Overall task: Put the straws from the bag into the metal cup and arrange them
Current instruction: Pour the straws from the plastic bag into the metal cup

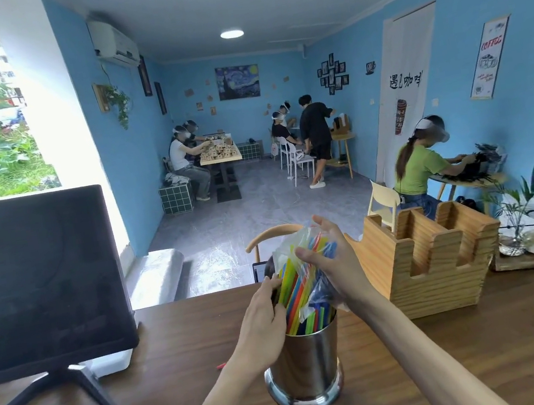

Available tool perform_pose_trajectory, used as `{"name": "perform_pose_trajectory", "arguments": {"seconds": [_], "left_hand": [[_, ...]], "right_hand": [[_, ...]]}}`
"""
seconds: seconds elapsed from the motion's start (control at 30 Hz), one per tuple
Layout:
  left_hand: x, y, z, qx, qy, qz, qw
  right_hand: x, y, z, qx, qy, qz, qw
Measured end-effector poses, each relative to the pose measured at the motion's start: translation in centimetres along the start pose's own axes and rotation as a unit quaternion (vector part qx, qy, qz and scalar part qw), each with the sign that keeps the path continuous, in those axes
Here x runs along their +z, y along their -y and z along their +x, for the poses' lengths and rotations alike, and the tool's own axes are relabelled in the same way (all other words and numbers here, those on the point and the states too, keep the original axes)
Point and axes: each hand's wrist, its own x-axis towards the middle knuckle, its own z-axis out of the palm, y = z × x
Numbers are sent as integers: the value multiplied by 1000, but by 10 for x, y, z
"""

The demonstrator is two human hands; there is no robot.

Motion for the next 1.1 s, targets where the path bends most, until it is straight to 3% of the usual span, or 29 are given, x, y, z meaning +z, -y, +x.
{"name": "perform_pose_trajectory", "arguments": {"seconds": [0.17, 0.37, 0.47, 0.6, 0.73, 0.87, 0.93, 1.03, 1.1], "left_hand": [[-5, -16, 0, -62, -12, -89, 994], [-14, -7, 5, -88, 33, -95, 991], [-14, -11, -1, -82, 57, -56, 993], [-13, -9, -5, -65, 57, -63, 994], [-12, -22, -11, -28, 46, -2, 999], [-8, -16, -9, -40, 6, -112, 993], [-3, -12, -9, -35, 4, -90, 995], [-4, -7, -11, -34, 13, -146, 989], [-9, -7, -8, -16, -1, -180, 984]], "right_hand": [[0, 10, -4, -6, 44, -57, 997], [10, 18, -15, -82, 113, -215, 967], [14, 12, -16, -80, 128, -284, 947], [5, 13, -15, -88, 155, -291, 940], [3, 22, -19, -120, 129, -215, 961], [6, 15, -17, -129, 137, -266, 945], [6, 10, -18, -113, 151, -310, 932], [5, 17, -19, -112, 178, -345, 915], [3, 25, -18, -123, 167, -318, 925]]}}
